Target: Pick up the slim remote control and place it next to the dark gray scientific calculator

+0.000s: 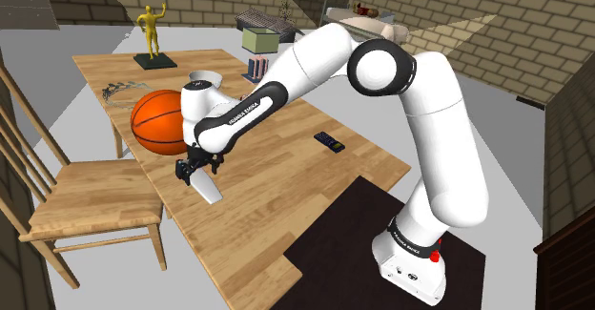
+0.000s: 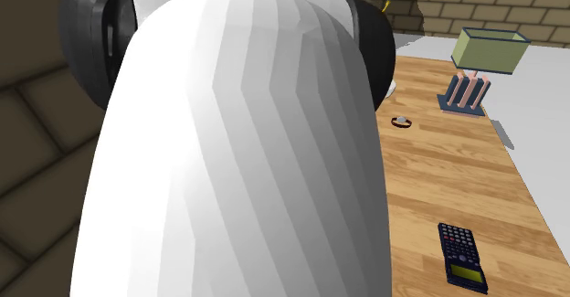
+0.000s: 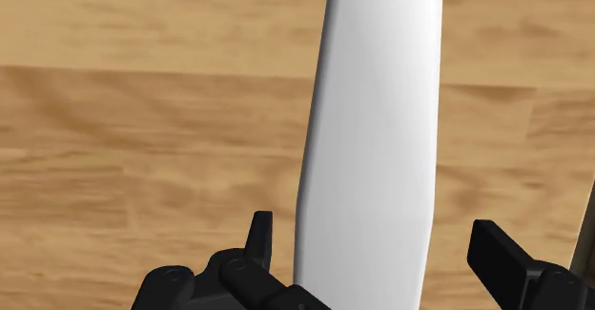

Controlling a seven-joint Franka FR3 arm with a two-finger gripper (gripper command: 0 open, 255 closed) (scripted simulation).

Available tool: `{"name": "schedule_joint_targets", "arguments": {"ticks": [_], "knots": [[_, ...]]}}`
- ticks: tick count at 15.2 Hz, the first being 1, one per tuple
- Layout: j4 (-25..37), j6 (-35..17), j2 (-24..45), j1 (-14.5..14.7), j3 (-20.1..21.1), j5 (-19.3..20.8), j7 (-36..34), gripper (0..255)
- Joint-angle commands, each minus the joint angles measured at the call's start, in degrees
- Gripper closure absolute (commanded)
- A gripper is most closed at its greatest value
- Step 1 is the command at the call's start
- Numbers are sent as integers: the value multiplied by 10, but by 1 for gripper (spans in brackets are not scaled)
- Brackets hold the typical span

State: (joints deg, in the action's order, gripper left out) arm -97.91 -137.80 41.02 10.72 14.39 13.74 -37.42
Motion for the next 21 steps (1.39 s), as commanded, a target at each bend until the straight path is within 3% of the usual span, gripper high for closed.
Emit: {"name": "schedule_joint_targets", "arguments": {"ticks": [1,10,11,21], "knots": [[1,-10,10,2,-3,3,-2,0],[3,-17,20,4,-5,5,-3,0],[3,-17,20,4,-5,5,-3,255],[2,-12,14,3,-4,4,-2,255]]}}
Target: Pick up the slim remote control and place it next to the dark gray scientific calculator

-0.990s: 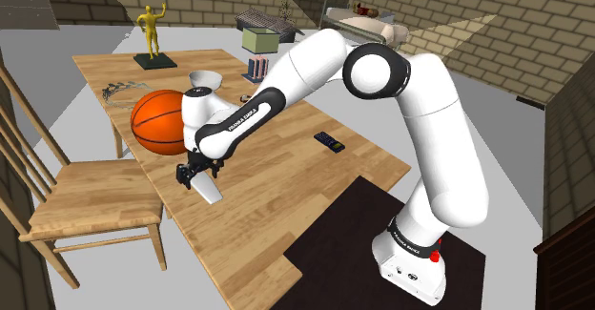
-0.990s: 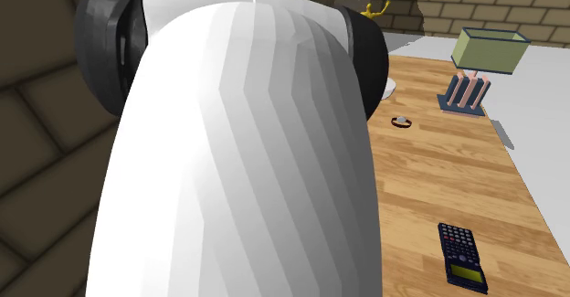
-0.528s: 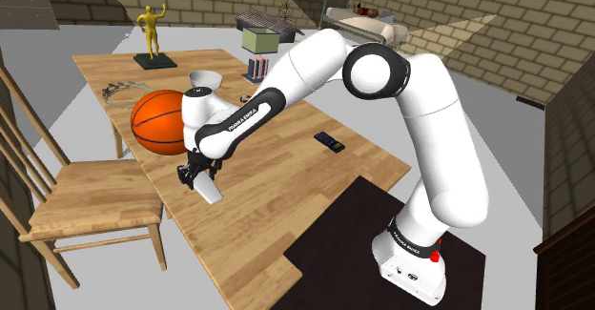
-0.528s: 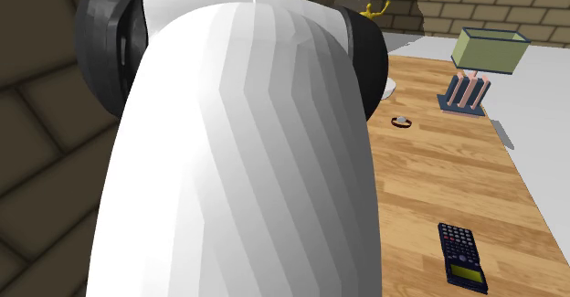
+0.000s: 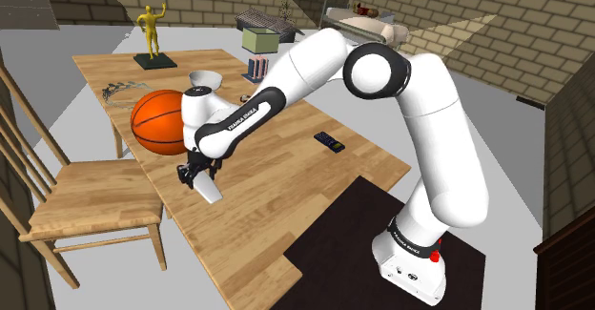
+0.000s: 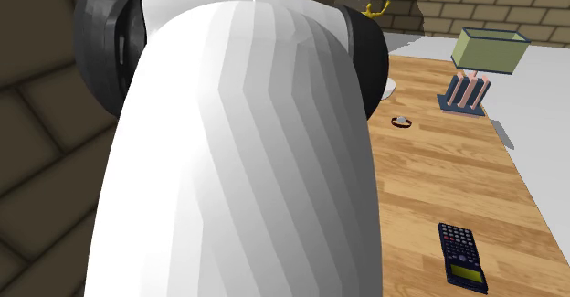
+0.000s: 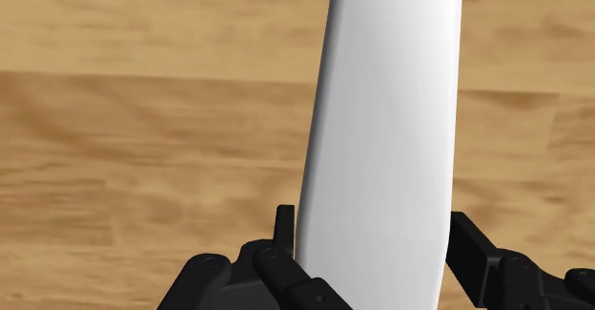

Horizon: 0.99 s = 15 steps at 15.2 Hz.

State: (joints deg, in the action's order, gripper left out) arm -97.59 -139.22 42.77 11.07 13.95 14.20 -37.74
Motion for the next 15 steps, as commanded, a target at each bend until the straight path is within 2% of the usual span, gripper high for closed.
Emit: {"name": "schedule_joint_targets", "arguments": {"ticks": [1,15], "knots": [[-3,6,-10,-2,2,-2,2,255],[-8,75,-84,-15,21,-24,14,255]]}}
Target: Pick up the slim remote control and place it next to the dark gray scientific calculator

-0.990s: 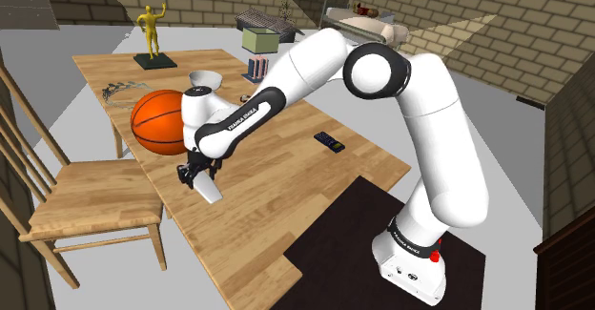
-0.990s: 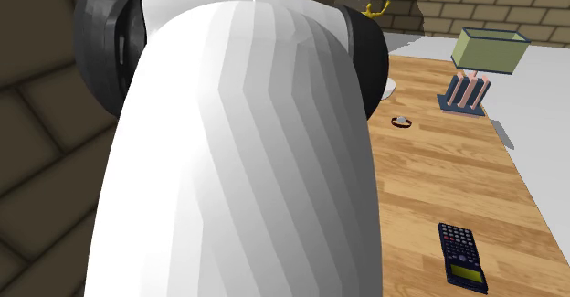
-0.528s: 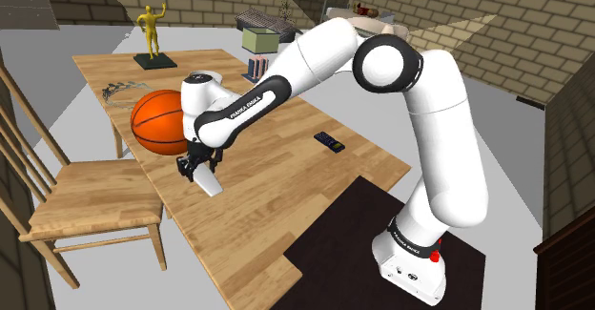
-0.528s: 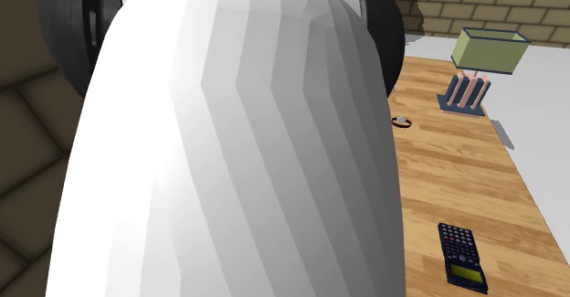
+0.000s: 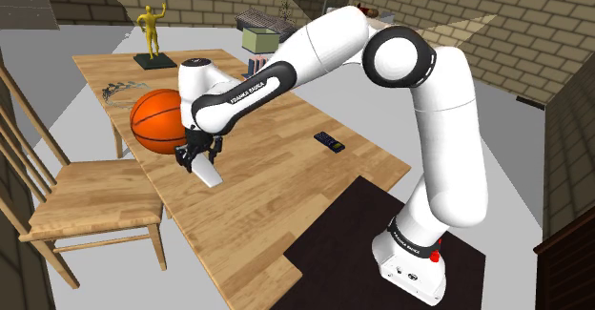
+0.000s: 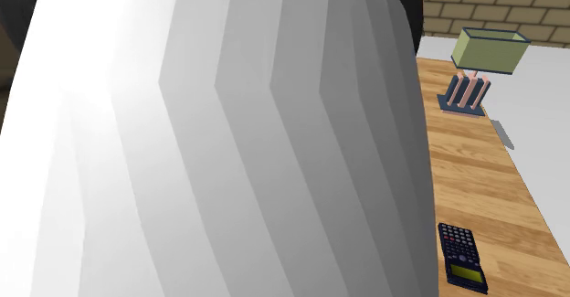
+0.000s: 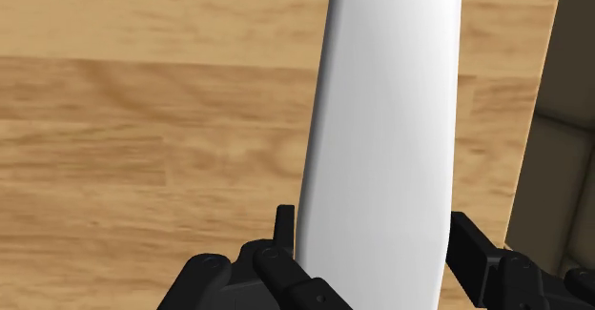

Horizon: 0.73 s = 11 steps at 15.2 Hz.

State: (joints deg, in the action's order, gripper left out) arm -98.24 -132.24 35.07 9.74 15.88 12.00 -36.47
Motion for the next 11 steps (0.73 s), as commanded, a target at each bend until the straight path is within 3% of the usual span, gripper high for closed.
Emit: {"name": "schedule_joint_targets", "arguments": {"ticks": [1,11], "knots": [[-2,8,-10,-2,2,-3,2,255],[-74,-23,-56,-109,-12,-23,124,255]]}}
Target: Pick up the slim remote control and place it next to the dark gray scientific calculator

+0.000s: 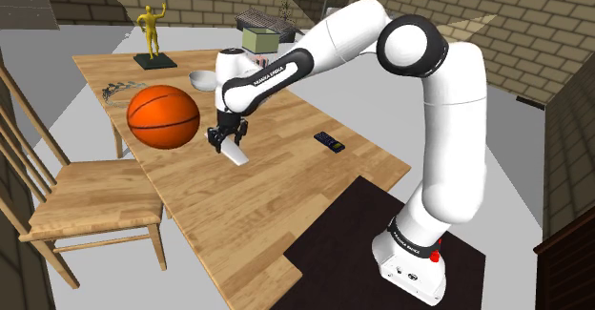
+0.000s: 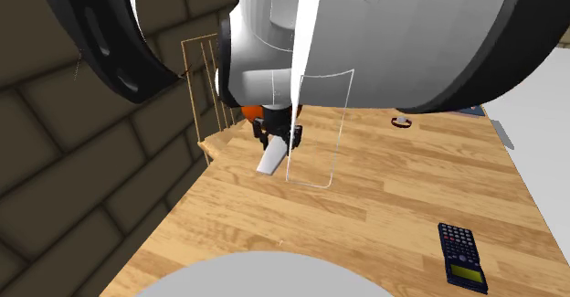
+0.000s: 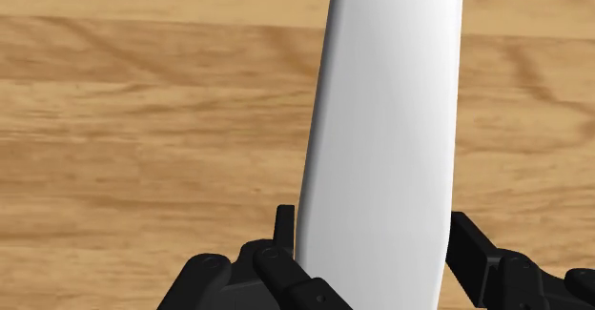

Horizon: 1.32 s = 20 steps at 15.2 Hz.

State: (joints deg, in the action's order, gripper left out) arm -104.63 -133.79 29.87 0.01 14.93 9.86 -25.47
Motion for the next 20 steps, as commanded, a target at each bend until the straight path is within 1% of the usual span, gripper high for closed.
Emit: {"name": "schedule_joint_targets", "arguments": {"ticks": [1,6,11,16,20], "knots": [[-14,-9,-6,-22,-4,-4,27,255],[-21,-12,-11,-72,-14,-12,91,255],[-10,-7,-6,-120,-25,-20,155,255],[17,4,9,-165,-37,-26,217,255],[53,19,29,-199,-46,-30,265,255]]}}
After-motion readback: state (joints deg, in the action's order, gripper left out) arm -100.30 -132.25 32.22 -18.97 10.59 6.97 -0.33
